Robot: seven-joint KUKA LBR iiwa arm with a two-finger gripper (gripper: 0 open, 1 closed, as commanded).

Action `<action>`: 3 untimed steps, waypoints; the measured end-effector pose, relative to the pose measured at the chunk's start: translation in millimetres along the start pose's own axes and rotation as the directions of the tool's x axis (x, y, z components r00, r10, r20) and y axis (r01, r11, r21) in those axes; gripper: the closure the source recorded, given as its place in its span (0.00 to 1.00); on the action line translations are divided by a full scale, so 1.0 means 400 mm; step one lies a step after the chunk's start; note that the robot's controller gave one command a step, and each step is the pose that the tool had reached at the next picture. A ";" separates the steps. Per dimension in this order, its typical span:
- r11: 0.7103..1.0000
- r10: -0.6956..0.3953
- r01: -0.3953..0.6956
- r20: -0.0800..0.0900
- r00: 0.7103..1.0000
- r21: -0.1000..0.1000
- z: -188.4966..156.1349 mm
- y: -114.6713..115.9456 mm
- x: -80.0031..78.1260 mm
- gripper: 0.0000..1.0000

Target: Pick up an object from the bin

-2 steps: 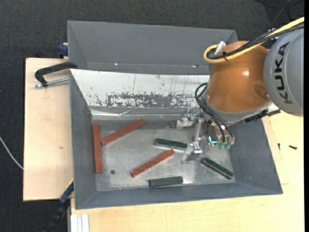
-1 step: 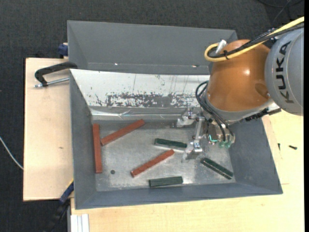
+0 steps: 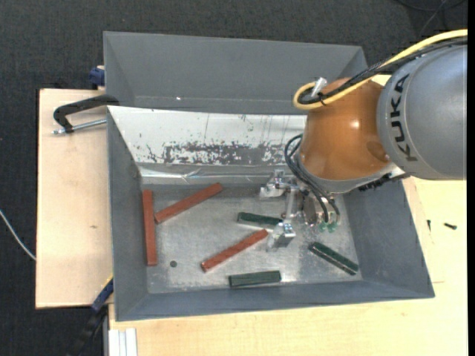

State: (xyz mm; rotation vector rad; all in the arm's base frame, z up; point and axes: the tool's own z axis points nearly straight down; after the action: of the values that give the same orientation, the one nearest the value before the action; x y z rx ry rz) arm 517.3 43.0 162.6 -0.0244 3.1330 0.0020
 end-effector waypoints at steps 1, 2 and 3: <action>0.998 -0.066 0.066 -0.005 0.998 0.000 0.155 -0.076 -0.036 0.00; 0.992 -0.129 0.129 -0.008 0.992 0.003 0.214 -0.016 -0.052 1.00; 0.992 -0.129 0.129 -0.008 0.992 0.003 0.214 -0.016 -0.052 1.00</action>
Offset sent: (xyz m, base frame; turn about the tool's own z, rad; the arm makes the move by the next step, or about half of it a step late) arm 0.0185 -0.0041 -0.0926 -0.1304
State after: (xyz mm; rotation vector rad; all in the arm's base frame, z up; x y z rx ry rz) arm 539.0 37.1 77.1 -0.2270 3.1328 -0.0050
